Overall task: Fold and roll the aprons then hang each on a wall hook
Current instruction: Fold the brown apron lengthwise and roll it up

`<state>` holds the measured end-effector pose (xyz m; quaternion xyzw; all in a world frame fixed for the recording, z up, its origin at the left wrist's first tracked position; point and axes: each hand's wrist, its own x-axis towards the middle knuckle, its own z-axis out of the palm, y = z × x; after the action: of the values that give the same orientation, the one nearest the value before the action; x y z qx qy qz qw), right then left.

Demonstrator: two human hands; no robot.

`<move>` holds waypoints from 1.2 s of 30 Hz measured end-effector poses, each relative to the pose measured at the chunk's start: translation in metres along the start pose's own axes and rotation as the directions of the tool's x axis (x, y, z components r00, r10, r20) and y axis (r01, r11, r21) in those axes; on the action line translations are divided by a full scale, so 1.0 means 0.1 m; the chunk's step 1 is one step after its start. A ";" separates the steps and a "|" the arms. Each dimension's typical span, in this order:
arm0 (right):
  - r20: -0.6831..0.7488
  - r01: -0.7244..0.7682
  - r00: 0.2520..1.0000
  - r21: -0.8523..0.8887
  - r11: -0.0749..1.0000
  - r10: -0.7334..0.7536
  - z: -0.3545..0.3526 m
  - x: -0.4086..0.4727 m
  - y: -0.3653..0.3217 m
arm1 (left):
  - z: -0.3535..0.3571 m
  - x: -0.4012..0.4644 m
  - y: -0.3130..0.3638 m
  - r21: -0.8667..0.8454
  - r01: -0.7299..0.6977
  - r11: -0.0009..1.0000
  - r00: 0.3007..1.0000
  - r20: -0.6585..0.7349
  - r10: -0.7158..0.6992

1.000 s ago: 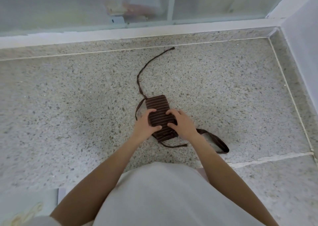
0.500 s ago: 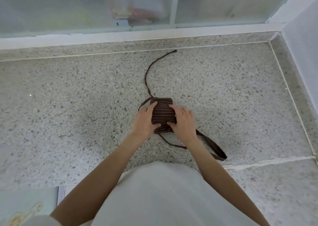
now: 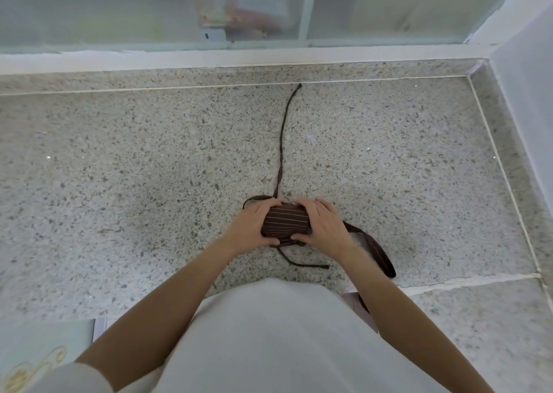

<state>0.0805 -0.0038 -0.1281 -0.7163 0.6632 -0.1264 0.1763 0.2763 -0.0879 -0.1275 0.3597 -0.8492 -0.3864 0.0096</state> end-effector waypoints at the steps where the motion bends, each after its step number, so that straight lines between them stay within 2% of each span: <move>1: 0.004 -0.003 1.000 0.006 1.000 0.003 0.01 0.01 0.00 | 0.00 0.01 0.00 -0.005 0.016 1.000 1.000 0.004 -0.016; 6: 0.101 0.001 0.995 0.136 0.991 -0.015 -0.09 0.03 0.01 | -0.05 0.11 0.04 -0.001 -0.009 1.000 0.999 -0.032 0.009; 8: 0.077 -0.051 0.996 0.170 0.984 0.039 -0.19 0.04 -0.01 | -0.08 0.13 0.08 -0.045 -0.034 0.998 0.998 -0.062 0.031; 10: -0.010 -0.091 0.995 0.220 0.971 0.095 -0.32 0.06 -0.07 | -0.14 0.13 0.14 -0.199 -0.051 0.979 0.991 -0.130 0.026; 12: -0.059 -0.147 0.982 0.357 0.923 0.179 -0.47 0.09 -0.13 | -0.25 0.14 0.20 -0.401 -0.053 0.915 0.992 -0.129 0.001; 15: -0.032 -0.241 0.941 0.638 0.732 0.338 -0.72 0.12 -0.23 | -0.43 0.12 0.32 -0.648 0.025 0.761 0.999 -0.004 -0.037; 16: -0.023 -0.259 0.921 0.706 0.659 0.388 -0.79 0.12 -0.26 | -0.47 0.12 0.37 -0.706 0.034 0.708 0.999 -0.004 -0.052; 18: -0.016 -0.274 0.875 0.808 0.522 0.483 -0.88 0.13 -0.28 | -0.52 0.11 0.44 -0.732 0.009 0.681 0.990 -0.087 -0.107; 20: 0.024 -0.288 0.809 0.887 0.361 0.587 -0.92 0.15 -0.25 | -0.54 0.11 0.44 -0.680 0.009 0.733 0.971 -0.170 -0.170; 23: 0.077 -0.272 0.669 0.951 0.147 0.739 -0.91 0.18 -0.18 | -0.52 0.09 0.37 -0.490 0.072 0.868 0.944 -0.248 -0.218; 25: 0.100 -0.249 0.585 0.966 0.061 0.805 -0.87 0.21 -0.14 | -0.53 0.05 0.34 -0.381 0.081 0.921 0.948 -0.257 -0.189; 26: 0.092 -0.259 0.551 0.964 0.066 0.829 -0.85 0.23 -0.13 | -0.53 0.04 0.33 -0.300 0.065 0.952 0.954 -0.260 -0.147; 28: -0.001 -0.313 0.515 0.931 0.189 0.857 -0.80 0.23 -0.15 | -0.53 0.00 0.30 -0.113 0.024 0.993 0.964 -0.262 -0.053; 30: -0.125 -0.378 0.529 0.851 0.365 0.840 -0.81 0.23 -0.17 | -0.57 0.00 0.27 0.043 0.042 0.998 0.965 -0.262 -0.029; 31: -0.160 -0.381 0.551 0.825 0.417 0.819 -0.84 0.22 -0.20 | -0.59 0.00 0.25 0.120 0.059 0.991 0.959 -0.282 -0.023; 33: -0.129 -0.323 0.627 0.854 0.407 0.768 -0.93 0.22 -0.28 | -0.64 0.02 0.24 0.218 0.088 0.972 0.936 -0.352 -0.006; 34: -0.092 -0.289 0.673 0.881 0.375 0.734 -0.97 0.20 -0.32 | -0.66 0.02 0.28 0.205 0.086 0.975 0.927 -0.375 -0.003; 36: -0.036 -0.248 0.740 0.914 0.321 0.672 -1.04 0.19 -0.41 | -0.72 0.03 0.39 0.035 0.032 0.999 0.931 -0.365 -0.017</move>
<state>0.0759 -0.0288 -0.0181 -0.2527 0.7039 -0.5324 0.3965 0.2716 -0.1195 -0.0516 0.4357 -0.8359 -0.2957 0.1549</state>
